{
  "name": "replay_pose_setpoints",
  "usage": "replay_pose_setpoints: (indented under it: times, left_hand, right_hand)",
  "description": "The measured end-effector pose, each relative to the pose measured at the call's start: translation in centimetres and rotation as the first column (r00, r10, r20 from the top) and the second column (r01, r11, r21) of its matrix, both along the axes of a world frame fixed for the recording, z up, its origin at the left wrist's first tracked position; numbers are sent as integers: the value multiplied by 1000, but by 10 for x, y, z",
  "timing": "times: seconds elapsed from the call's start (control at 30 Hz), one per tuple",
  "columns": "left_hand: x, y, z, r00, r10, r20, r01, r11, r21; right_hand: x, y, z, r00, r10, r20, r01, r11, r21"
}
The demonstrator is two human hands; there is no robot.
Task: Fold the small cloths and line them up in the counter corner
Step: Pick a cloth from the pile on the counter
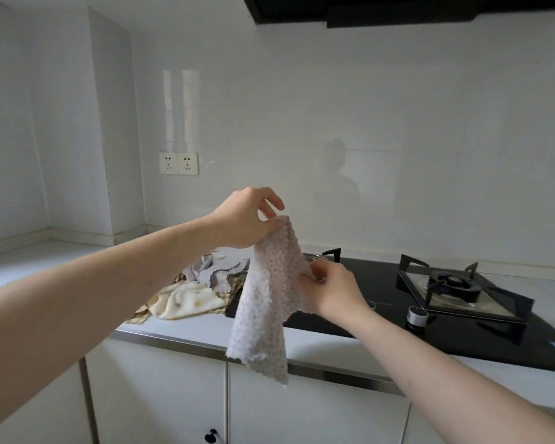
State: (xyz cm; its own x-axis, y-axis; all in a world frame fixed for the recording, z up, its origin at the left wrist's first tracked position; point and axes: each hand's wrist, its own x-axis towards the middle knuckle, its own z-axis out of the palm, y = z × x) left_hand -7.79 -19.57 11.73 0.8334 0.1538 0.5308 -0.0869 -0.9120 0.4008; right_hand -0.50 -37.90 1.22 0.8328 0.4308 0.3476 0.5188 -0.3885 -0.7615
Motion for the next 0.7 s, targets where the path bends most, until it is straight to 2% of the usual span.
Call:
replay_pose_setpoints:
  times: [0.07,0.2,0.33,0.47,0.7]
  left_hand:
    - [-2,1,1,998,6,-62,-6,1000,9]
    - [-1,5,-8,951,14,-308,-17,1000,-8]
    - [5,11,-24,900,18,-436,-71,992,-105]
    - [7,17,-32,919,-21,-393,-66,976,-207]
    - [23,9,-42,975,-33,-220,-61,911,-409]
  right_hand:
    - [8,-10,4,999,-35,31,35,999,-5]
    - [24,-22,18,997,-72,41,69,995,69]
    - [35,-24,28,992,-92,81,87,994,74]
    - [46,-30,38,986,-125,109,122,992,33]
    - [62,-28,47,989,-116,88,117,993,-11]
